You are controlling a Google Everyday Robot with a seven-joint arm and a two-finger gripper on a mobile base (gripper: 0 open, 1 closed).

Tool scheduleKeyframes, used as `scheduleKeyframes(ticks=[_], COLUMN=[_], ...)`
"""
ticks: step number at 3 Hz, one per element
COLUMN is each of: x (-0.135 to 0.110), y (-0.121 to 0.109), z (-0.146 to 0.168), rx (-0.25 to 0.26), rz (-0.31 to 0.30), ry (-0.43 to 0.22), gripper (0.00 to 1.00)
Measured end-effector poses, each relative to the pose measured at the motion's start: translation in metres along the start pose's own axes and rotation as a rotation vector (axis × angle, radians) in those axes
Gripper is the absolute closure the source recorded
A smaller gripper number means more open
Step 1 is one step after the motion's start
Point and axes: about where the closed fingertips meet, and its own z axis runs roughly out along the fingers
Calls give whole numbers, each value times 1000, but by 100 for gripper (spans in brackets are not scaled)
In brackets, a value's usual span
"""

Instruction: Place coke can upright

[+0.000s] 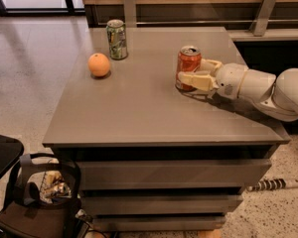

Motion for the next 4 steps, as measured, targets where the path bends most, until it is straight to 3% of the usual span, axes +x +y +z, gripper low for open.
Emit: scheduleKeyframes(ticks=[3,4], x=[-1,-2], y=[5,7], z=[7,9], rx=[-14,-18], rz=[-1,-1], ry=[-1,-2], gripper=[13,0])
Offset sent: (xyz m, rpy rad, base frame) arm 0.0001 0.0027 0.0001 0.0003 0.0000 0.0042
